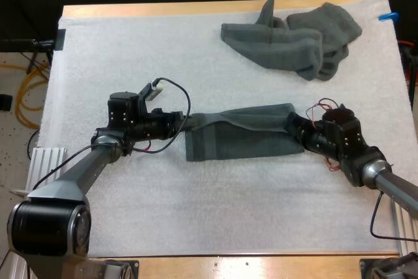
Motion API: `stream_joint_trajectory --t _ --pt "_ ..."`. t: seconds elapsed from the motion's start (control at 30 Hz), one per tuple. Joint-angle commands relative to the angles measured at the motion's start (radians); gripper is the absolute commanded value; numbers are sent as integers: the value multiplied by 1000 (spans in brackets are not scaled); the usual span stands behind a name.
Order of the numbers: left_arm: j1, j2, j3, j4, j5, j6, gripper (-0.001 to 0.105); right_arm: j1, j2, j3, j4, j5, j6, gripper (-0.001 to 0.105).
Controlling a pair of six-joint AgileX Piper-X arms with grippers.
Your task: Pick towel from pile fold and stack
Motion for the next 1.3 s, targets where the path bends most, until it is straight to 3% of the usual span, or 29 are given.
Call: stream_joint_trajectory --t 0.0,0.27,0.37,0.47,0.53,0.63,0.73,0.87,0.97,1.13,1.27 --pt "2 -2 -4 32 -10 15 0 0 -1 -8 0 8 -2 0" --pt "2 -2 -4 74 -48 95 2 0 -1 -8 17 24 -2 0" --pt "2 -2 -4 74 -41 125 12 0 -1 -8 18 18 -11 1" --pt "2 -2 -4 70 -36 138 32 0 -1 -8 12 15 -11 19" --pt "2 -2 -4 42 -36 137 50 0 -1 -10 -23 19 -11 44" --pt "2 -2 -8 -7 -36 136 54 0 -1 -10 -156 16 -45 72" --pt "2 -2 -31 -26 -41 136 54 0 -1 -25 -266 36 -101 72" --pt "2 -34 -60 -31 -41 140 54 0 -1 -71 -286 31 -196 71" --pt "2 -100 -62 -25 -54 197 54 0 -19 -116 -216 16 -278 71" --pt "2 -292 -62 109 -143 328 54 0 -104 -200 71 70 -492 71" --pt "2 -424 -62 241 -175 382 57 0 -178 -255 299 116 -593 71"
